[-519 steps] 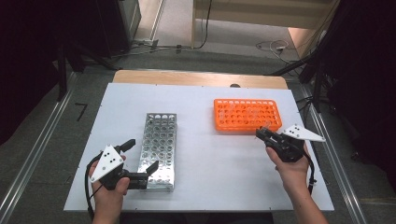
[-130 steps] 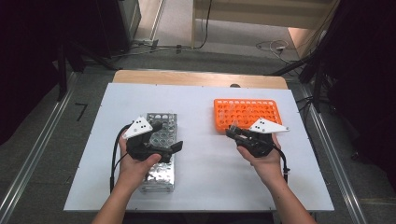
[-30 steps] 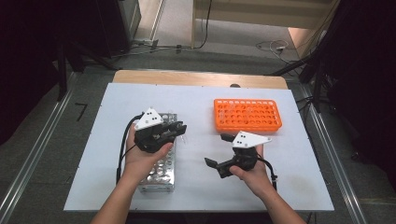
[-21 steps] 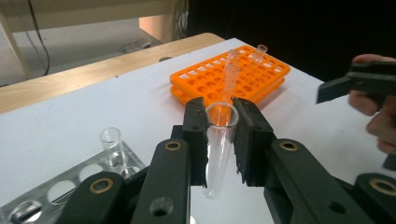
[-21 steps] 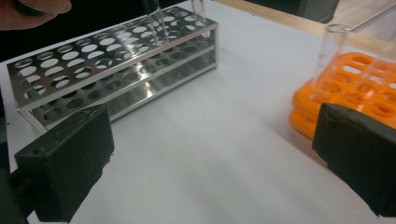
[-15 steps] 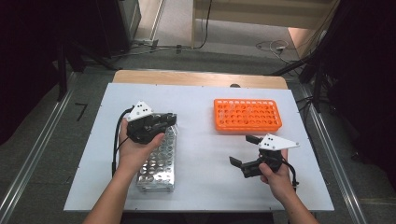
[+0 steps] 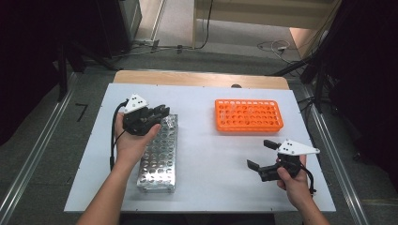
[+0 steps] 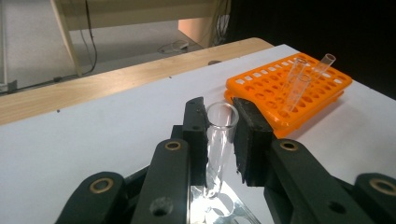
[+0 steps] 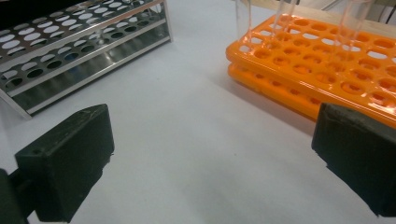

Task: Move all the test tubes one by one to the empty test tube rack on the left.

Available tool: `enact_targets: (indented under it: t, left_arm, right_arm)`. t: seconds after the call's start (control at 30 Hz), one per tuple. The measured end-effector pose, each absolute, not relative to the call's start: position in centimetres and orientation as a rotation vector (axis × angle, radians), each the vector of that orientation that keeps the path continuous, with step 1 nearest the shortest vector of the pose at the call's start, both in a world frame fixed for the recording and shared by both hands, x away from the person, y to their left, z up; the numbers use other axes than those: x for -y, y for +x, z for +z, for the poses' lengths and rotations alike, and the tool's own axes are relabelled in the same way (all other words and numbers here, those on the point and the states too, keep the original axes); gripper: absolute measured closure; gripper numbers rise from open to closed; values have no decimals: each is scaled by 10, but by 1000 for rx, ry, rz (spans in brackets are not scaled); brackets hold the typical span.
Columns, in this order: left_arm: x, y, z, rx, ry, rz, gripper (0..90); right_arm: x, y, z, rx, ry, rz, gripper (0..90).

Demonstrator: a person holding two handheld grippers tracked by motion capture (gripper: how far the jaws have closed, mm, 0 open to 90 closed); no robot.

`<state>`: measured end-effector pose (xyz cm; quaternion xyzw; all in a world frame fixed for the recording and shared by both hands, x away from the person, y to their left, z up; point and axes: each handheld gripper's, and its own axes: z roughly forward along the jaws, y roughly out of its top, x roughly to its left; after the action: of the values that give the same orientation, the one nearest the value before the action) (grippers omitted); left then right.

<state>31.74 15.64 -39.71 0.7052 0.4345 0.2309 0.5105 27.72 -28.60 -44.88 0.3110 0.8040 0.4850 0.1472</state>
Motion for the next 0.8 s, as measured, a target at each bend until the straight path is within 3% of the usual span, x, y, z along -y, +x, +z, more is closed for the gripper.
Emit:
enact_targets:
  t: [0.8]
  left_arm:
    - [-135, 330, -416, -1085, 1810, 614, 748]
  right_arm:
    - [296, 276, -447, -2282, 904, 1410, 0]
